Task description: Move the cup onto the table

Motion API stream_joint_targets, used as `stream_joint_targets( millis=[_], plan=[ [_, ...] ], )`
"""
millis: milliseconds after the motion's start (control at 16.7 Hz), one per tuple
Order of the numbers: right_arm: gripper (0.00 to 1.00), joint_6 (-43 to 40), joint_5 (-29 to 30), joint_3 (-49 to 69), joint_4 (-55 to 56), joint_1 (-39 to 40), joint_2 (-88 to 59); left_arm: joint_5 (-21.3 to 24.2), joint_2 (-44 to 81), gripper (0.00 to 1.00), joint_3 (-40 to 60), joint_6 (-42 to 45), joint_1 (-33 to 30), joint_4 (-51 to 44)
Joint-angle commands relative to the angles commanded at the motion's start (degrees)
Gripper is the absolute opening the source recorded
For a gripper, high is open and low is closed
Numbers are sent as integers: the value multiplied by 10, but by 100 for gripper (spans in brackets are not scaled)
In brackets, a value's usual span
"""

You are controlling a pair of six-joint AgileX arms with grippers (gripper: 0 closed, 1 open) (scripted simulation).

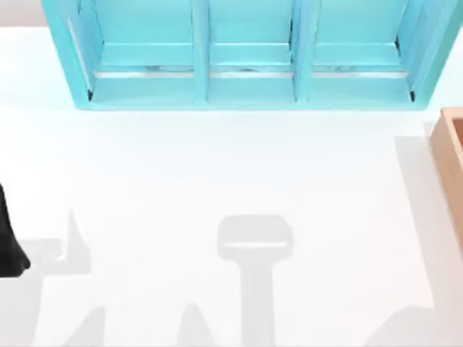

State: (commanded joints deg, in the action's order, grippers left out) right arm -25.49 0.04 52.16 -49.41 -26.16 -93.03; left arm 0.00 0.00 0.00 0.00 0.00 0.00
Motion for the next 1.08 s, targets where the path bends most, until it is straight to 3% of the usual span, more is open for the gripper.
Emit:
stream_joint_targets(
  millis=[420,900,1080],
  plan=[
    [0,10,0,9,-9,9,7,0,0,100,0,0,0,0],
    [0,192,0,106,-215,193,92,0,0,100,0,0,0,0],
    [0,219,0,128,-242,220,115,0,0,100,0,0,0,0]
  ],
)
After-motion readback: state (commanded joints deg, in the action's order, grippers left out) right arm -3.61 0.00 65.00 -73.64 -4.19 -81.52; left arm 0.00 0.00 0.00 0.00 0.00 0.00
